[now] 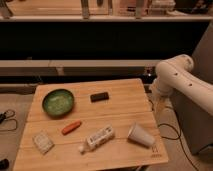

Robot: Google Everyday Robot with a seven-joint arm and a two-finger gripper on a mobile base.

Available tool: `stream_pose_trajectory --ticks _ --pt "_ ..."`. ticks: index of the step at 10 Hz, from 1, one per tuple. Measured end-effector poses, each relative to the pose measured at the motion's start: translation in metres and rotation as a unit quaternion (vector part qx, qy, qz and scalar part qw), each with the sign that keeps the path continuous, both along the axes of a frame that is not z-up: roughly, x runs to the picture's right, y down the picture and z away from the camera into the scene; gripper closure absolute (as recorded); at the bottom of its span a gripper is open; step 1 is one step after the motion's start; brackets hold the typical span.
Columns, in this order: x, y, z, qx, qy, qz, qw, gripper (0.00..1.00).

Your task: Push the eraser across the table

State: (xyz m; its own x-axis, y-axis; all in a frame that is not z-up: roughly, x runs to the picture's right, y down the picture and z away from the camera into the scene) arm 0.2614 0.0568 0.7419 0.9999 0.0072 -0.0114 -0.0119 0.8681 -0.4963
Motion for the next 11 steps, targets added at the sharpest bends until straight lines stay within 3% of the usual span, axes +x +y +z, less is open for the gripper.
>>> stream_pose_trajectory --ticks 3,11 --pt "-0.012 -0.017 0.026 0.002 -0.007 -0.009 0.9999 0.2" --pt "-0.038 -0.036 0.061 0.007 -0.026 -0.026 0.9993 0.2"
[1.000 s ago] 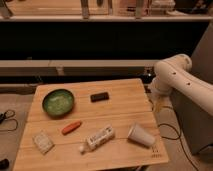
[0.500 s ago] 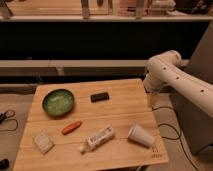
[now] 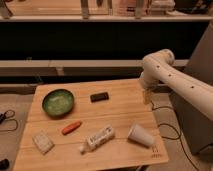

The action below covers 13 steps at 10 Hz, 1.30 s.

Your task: Push the eraser across the table

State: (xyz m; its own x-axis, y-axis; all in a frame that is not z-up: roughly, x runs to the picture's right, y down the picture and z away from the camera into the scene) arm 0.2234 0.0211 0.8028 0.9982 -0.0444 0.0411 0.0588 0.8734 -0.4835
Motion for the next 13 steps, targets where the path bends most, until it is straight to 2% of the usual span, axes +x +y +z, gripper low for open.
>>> stream_pose_trajectory --ticks 13 --pt "-0.021 -0.006 0.029 -0.016 -0.018 -0.002 0.9997 0.2"
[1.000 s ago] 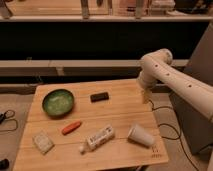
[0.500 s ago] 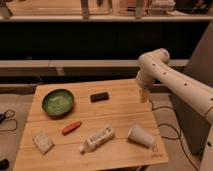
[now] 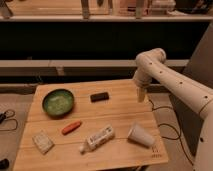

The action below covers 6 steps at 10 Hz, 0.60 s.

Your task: Push the eraser across the table

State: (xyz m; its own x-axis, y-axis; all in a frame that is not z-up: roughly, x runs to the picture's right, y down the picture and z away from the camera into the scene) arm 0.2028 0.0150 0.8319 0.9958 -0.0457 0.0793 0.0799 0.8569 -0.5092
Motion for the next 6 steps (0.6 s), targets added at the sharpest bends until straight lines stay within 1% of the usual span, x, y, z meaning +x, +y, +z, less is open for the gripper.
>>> stream_pose_trajectory --ticks 3,6 --pt "-0.009 -0.002 0.008 -0.003 -0.005 -0.001 1.0 0.2" --pt "-0.01 -0.002 0.014 -0.006 -0.006 -0.001 1.0 0.2"
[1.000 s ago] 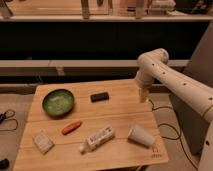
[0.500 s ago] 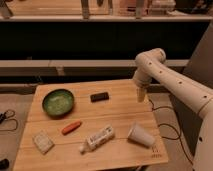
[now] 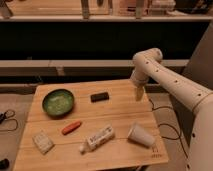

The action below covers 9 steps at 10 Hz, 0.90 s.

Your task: Push the eraser across the table

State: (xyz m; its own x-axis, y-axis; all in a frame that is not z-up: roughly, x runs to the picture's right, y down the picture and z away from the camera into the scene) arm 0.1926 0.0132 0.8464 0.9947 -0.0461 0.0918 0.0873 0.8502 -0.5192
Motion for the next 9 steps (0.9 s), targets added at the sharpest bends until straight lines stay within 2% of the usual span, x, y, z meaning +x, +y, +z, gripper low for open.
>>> stream_pose_trajectory --ticks 9 --pt "-0.013 -0.006 0.02 -0.007 -0.009 0.004 0.9999 0.2"
